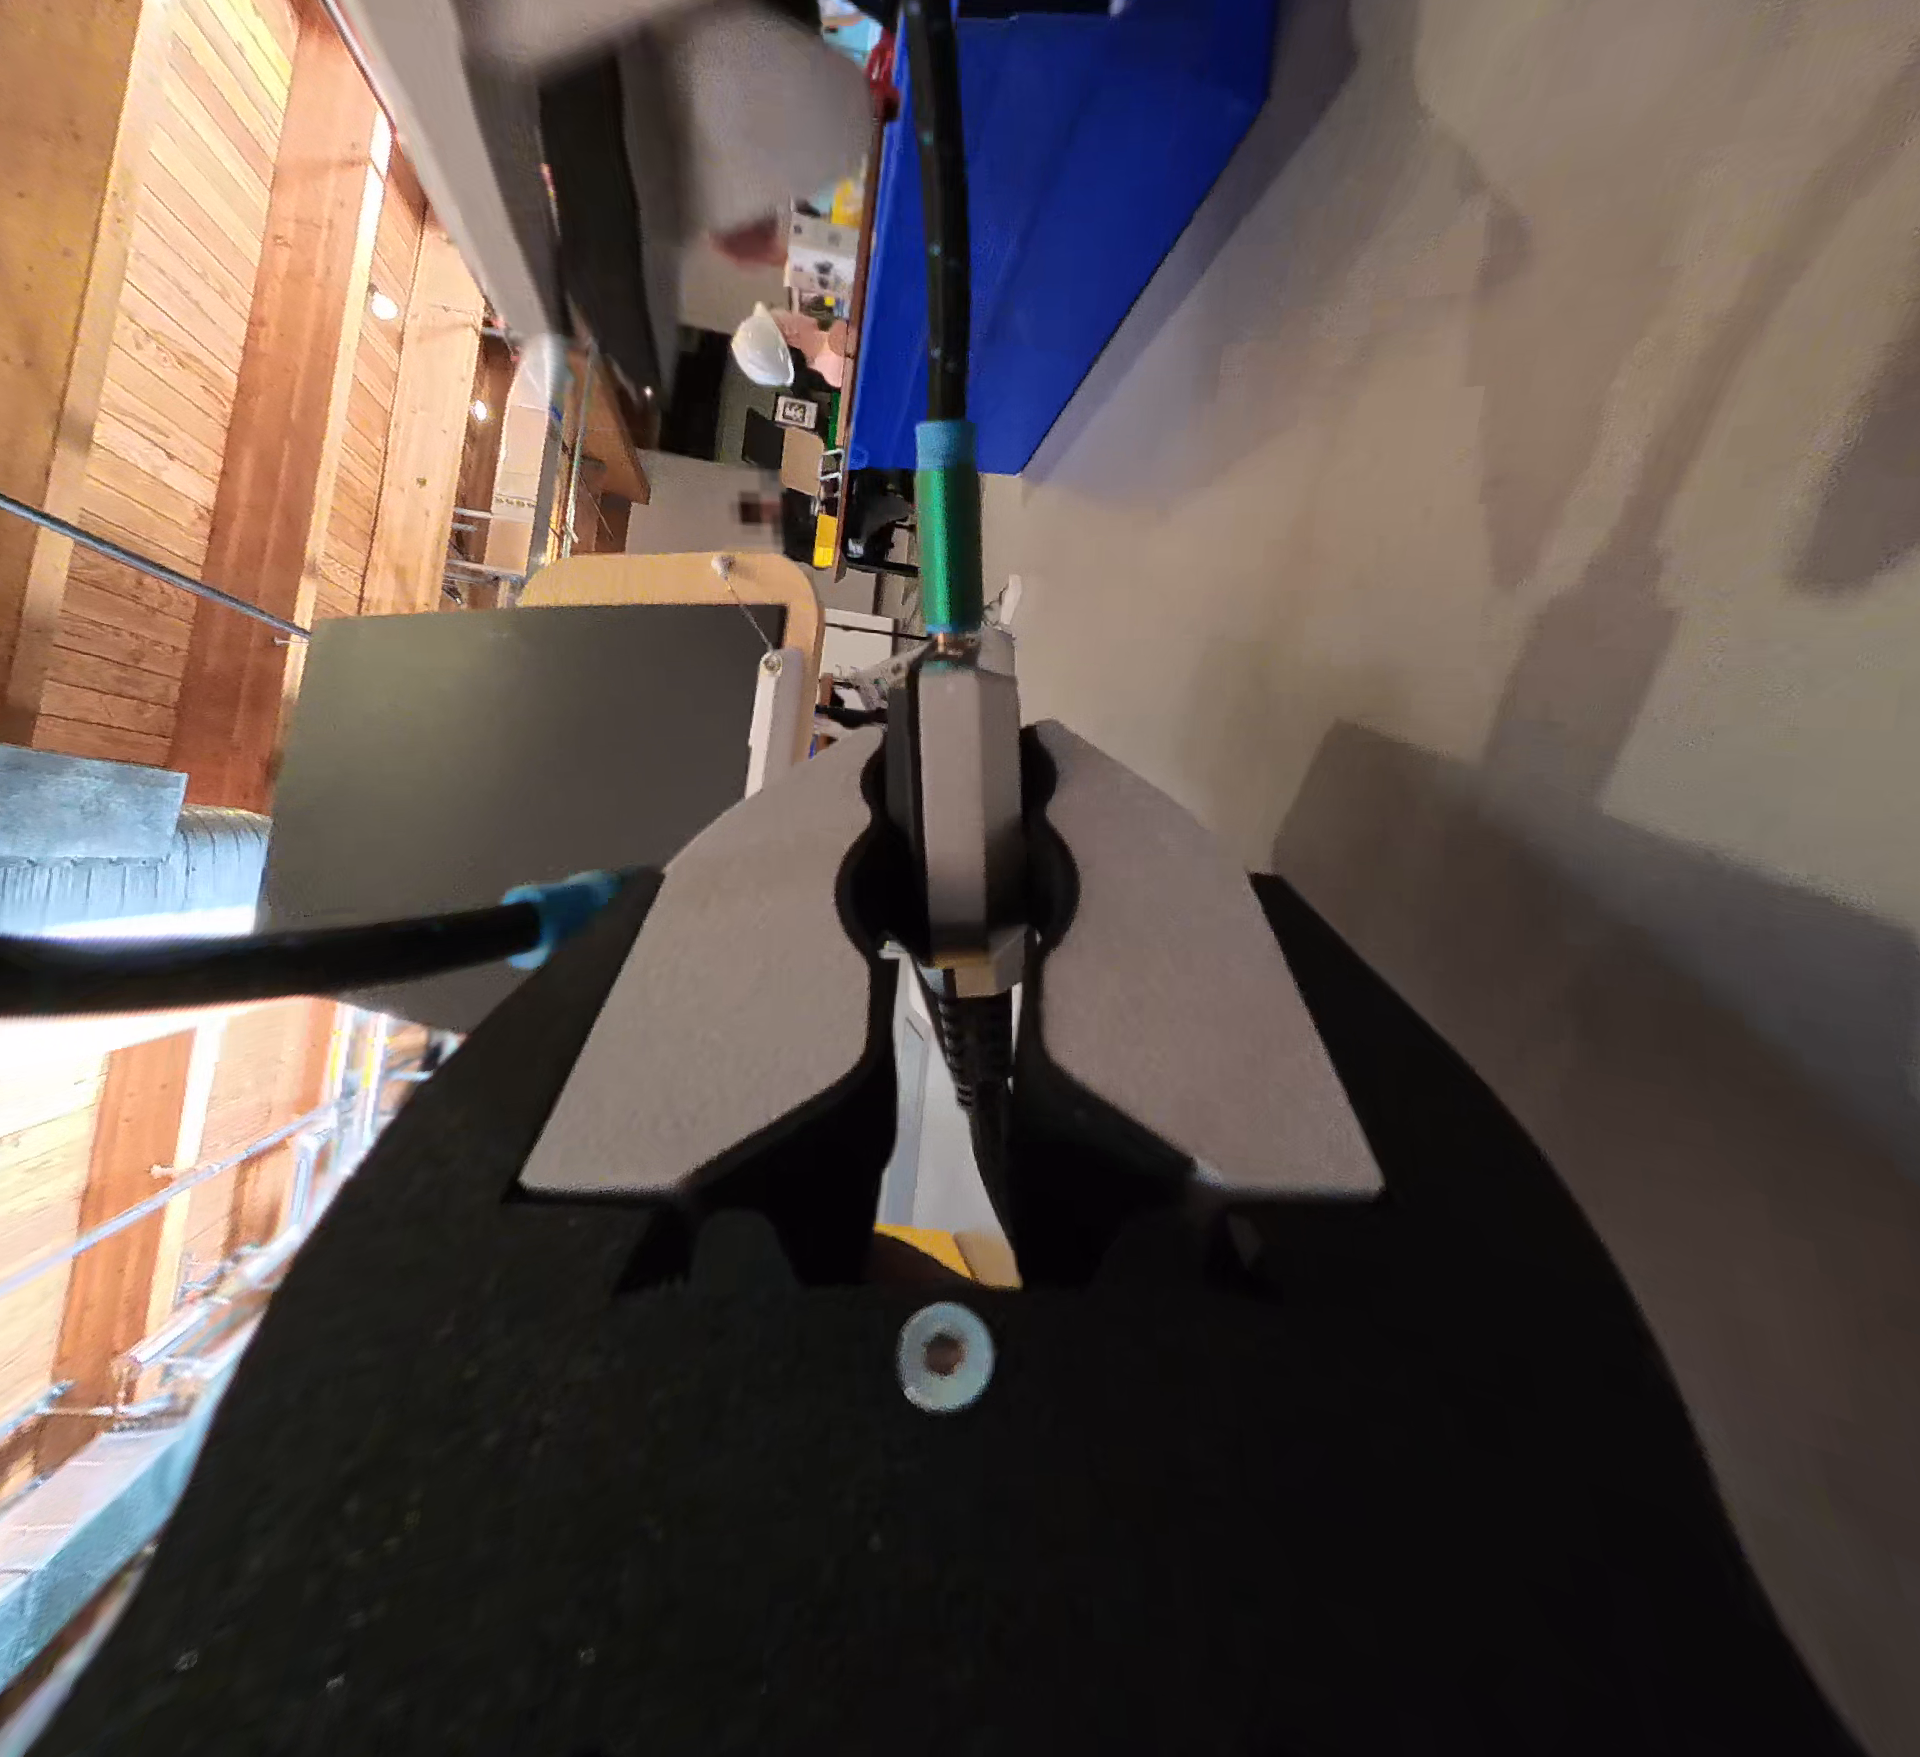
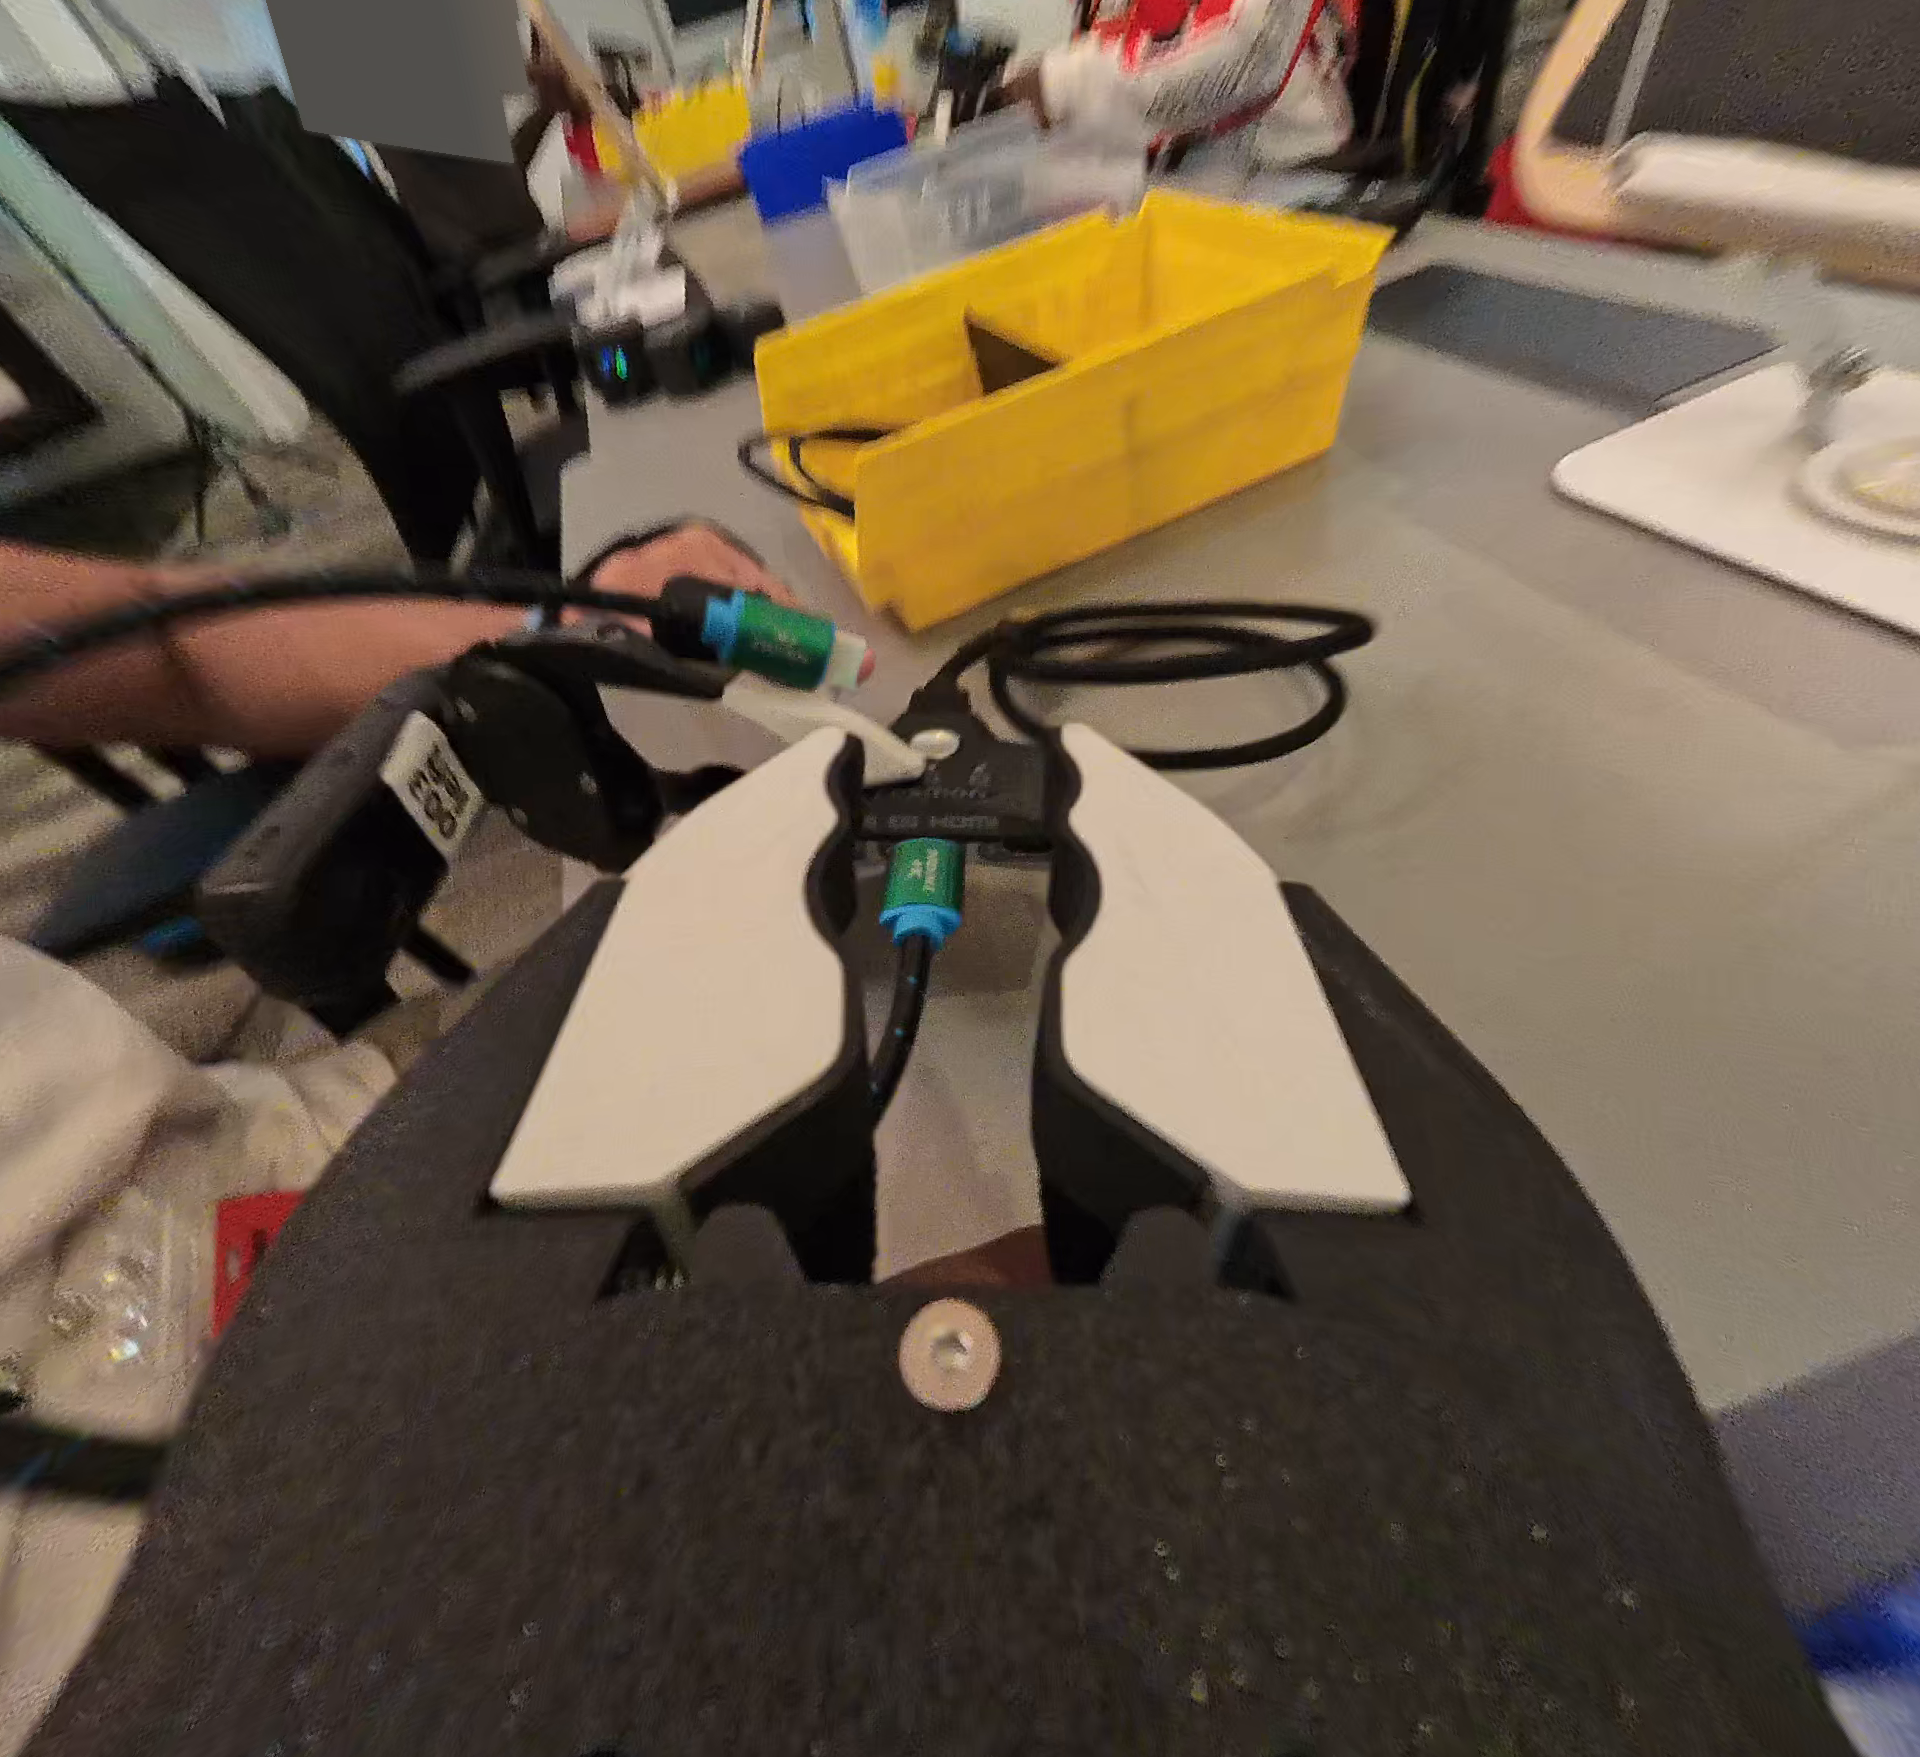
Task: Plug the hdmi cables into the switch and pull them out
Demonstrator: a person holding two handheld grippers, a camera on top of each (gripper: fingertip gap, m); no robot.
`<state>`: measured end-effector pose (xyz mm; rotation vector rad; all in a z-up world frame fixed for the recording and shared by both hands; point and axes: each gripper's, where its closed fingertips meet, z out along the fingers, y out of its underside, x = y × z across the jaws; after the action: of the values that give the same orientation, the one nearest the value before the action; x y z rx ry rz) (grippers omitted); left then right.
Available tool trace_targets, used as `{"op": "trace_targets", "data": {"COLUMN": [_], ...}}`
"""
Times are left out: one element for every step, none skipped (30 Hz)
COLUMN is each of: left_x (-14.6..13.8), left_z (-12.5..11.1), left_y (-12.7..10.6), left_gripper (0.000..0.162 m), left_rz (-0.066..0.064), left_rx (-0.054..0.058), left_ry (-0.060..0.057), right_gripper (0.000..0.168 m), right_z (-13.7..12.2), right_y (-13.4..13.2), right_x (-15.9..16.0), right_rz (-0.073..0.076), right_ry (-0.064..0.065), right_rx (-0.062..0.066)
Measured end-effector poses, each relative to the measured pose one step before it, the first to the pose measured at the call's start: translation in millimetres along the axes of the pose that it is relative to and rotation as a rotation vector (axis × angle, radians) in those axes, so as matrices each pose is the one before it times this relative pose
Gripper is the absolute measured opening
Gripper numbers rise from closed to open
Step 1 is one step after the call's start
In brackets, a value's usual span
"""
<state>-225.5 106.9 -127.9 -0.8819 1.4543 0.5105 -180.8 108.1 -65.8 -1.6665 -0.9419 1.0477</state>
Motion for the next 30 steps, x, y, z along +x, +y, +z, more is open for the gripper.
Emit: {"op": "trace_targets", "data": {"left_x": [-5.0,-7.23,-10.05,-12.53,-13.43,-13.89,-13.17,-9.99,-6.5,-6.61,-5.79,-1.76,-0.19,-3.1,-0.04,4.79,3.61,4.18,3.24,2.45,2.15,2.45,2.18,-2.04,-6.44,-6.95,-3.83,-6.04,-4.23,0.07], "left_z": [-1.22,-1.42,-1.62,-1.83,-2.1,-2.6,-3.1,-3.04,-2.87,-3.21,-3.11,-2.04,-1.31,-1.04,-0.48,-0.3,0.13,1.01,1.3,1.22,1.93,2.58,1.76,-0.54,-0.99,-2.59,-4.61,-6.29,-7.22,-6.8], "left_y": [2.11,1.96,1.52,1.04,-0.1,-2.13,-4.84,-7.01,-7.48,-8.76,-10.06,-9.36,-7.9,-7.84,-7.14,-5.46,-4.94,-3.14,-2.97,-4.84,-2.92,0.99,1.25,-1.68,1.39,2.41,2.21,2.96,4.52,6.6], "left_gripper": [0.021,0.021,0.021,0.021,0.021,0.021,0.021,0.021,0.021,0.021,0.021,0.021,0.021,0.021,0.021,0.021,0.021,0.021,0.021,0.021,0.021,0.021,0.021,0.023,0.028,0.033,0.044,0.043,0.039,0.037], "left_rz": [-0.0331,-0.0503,-0.0677,-0.0869,-0.107,-0.1109,-0.1055,-0.0914,-0.0773,-0.0655,-0.0623,-0.0621,-0.0555,-0.0444,-0.0416,-0.0395,-0.0243,-0.0208,-0.0139,-0.0115,-0.0134,-0.0042,-0.0109,-0.0319,-0.048,-0.0418,-0.022,-0.0132,-0.0057,-0.012], "left_rx": [-0.0043,-0.0005,0.0017,0.0045,0.0075,0.0148,0.0234,0.0289,0.0232,0.0276,0.0364,0.0304,0.0157,0.0205,0.0216,0.0137,0.017,0.0071,0.008,0.0277,0.0167,-0.0064,-0.0057,0.0132,-0.011,-0.018,-0.0099,-0.006,0.0012,0.0059], "left_ry": [-0.0068,-0.0067,-0.0091,-0.0099,-0.0032,-0.0015,0.0023,0.018,0.0332,0.0218,0.0227,0.0497,0.0547,0.0203,0.037,0.068,0.0465,0.0441,0.03,0.018,0.0158,0.0173,0.0165,-0.0041,-0.0323,-0.0426,-0.0265,-0.0521,-0.0492,-0.0271], "right_gripper": [0.033,0.033,0.031,0.03,0.03,0.03,0.03,0.034,0.04,0.044,0.044,0.046,0.049,0.051,0.054,0.056,0.058,0.058,0.058,0.058,0.054,0.038,0.027,0.025,0.022,0.021,0.02,0.02,0.02,0.02], "right_z": [-11.72,-11.11,-9.46,-6.91,-3.77,-0.23,3.59,6.9,8.97,9.69,9.07,8.74,7.83,6.33,4.77,3.82,3.44,3.22,3.71,4.59,4.34,2.62,0.47,-1.07,-1.25,-1.48,-2.98,-4.2,-5.55,-6.49], "right_y": [-10.77,-9.15,-5.13,-0.29,3.63,6.34,7.68,8.32,7.5,3.62,-2.13,-5.68,-7.46,-8.45,-10.21,-11.79,-11.82,-10.82,-9.0,-4.79,-1.91,-3.91,-6.19,-2.62,-2.35,-0.87,-1.98,-3.14,-5.81,-8.86], "right_x": [4.79,7.0,7.94,6.67,3.03,-1.16,-5.16,-7.81,-9.64,-8.71,-6.25,-4.97,-4.51,-2.46,-0.6,-1.19,-1.62,-2.1,-2.98,-2.79,-3.52,-4.42,-0.68,-1.29,0.81,4.4,6.45,6.82,10.05,12.0], "right_rz": [0.0147,0.0079,0.0064,0.0095,0.0121,0.0103,0.006,0.0009,-0.0111,-0.0302,-0.0456,-0.0454,-0.0363,-0.0258,-0.0191,-0.0152,-0.0141,-0.0149,-0.0122,-0.0138,-0.0234,-0.0274,-0.0264,-0.036,-0.0003,-0.0137,-0.024,-0.0123,-0.0101,-0.004], "right_ry": [0.0165,0.0349,0.0426,0.0318,0.0094,-0.0129,-0.0301,-0.0383,-0.043,-0.0316,-0.0147,-0.0119,-0.0177,-0.0124,-0.0088,-0.0169,-0.0211,-0.0255,-0.0282,-0.0259,-0.0281,-0.0283,-0.0019,-0.0205,-0.0085,0.0157,0.0225,0.0059,0.018,0.0228], "right_rx": [0.0595,0.06,0.0429,0.0195,0.0023,-0.0102,-0.0213,-0.0332,-0.041,-0.0303,-0.0033,0.0087,0.0065,0.006,0.0171,0.0267,0.0271,0.0238,0.0164,-0.0064,-0.021,0.0004,0.0195,-0.0033,-0.0037,-0.0181,-0.0182,-0.0229,-0.0073,0.0101]}}
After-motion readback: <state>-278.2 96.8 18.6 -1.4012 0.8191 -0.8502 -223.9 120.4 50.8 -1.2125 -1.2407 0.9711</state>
